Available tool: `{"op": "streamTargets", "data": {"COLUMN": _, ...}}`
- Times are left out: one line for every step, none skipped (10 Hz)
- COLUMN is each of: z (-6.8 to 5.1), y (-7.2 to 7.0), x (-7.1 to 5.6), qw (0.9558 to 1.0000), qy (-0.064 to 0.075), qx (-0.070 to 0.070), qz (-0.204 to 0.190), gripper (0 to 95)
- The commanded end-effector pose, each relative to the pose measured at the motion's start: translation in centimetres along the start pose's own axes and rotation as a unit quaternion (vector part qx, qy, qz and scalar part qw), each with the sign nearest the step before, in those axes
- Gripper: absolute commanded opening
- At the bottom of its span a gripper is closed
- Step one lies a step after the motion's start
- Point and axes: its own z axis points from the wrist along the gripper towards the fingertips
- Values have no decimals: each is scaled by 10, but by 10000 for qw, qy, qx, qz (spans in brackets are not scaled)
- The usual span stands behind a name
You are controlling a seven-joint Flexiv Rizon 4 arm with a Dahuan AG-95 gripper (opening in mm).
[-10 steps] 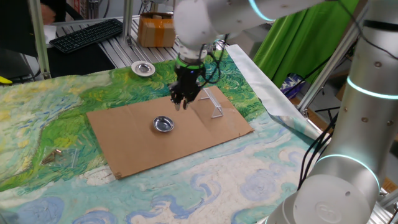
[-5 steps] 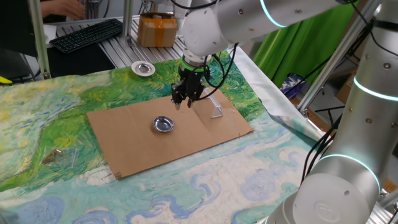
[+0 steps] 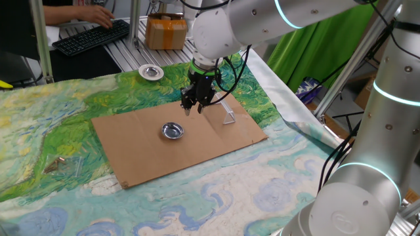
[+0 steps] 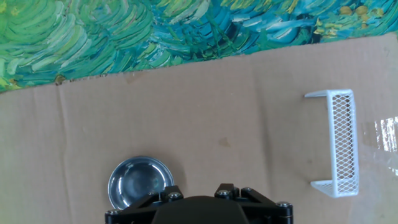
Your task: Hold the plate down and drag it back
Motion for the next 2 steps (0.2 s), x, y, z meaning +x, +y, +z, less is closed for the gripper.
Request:
{"op": "streamTargets", "data": {"z": 0, "y": 0, "x": 0, "qw": 10000, "qy": 4, "qx": 32, "qz": 12, "gripper": 380}}
{"op": "streamTargets", "data": {"z": 0, "y": 0, "x": 0, "qw": 10000, "qy": 4, "qx": 41, "qz": 22, "gripper": 380}}
